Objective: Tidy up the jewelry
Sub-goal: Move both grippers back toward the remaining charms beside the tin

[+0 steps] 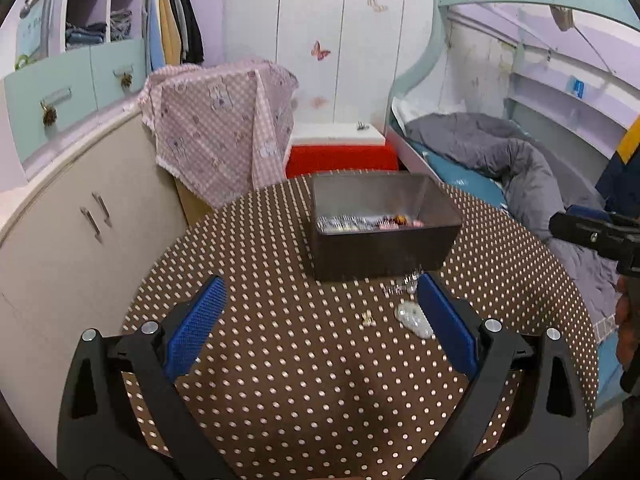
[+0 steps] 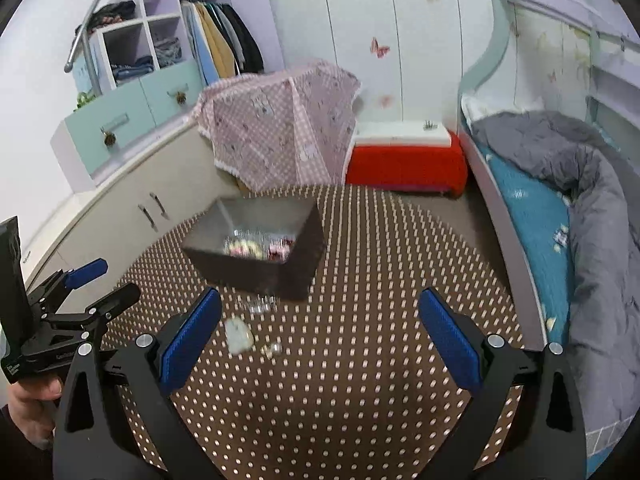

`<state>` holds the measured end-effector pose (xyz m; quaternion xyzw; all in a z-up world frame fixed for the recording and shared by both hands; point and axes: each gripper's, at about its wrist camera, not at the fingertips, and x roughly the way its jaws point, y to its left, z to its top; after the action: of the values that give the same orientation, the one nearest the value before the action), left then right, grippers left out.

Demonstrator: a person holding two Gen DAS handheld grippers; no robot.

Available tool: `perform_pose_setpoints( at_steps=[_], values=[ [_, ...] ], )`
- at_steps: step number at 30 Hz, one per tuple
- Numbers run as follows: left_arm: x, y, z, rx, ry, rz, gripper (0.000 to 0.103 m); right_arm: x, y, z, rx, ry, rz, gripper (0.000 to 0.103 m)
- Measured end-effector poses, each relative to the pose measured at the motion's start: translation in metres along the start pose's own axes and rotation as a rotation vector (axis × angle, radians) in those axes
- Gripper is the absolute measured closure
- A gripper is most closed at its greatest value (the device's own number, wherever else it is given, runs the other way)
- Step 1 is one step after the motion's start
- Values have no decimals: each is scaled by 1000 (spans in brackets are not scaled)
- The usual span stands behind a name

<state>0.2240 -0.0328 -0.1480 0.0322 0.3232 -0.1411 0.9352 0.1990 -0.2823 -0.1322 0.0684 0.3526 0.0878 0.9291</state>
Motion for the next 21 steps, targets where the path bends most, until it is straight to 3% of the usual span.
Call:
perform_pose_setpoints(
  at_steps=[9, 18, 20, 21],
  values=[
    [36, -11, -19, 21, 107, -10, 9, 28, 3, -27, -22, 87, -17, 8],
    [66, -19, -23, 48, 190, -35, 30, 44, 2, -37, -26, 134, 2, 8],
    [71, -20, -23, 52, 206, -45, 40, 46, 1, -38, -25, 139, 3, 8],
    [74, -21, -23, 53, 217, -52, 50, 47, 1, -38, -25, 141, 4, 8]
  ],
)
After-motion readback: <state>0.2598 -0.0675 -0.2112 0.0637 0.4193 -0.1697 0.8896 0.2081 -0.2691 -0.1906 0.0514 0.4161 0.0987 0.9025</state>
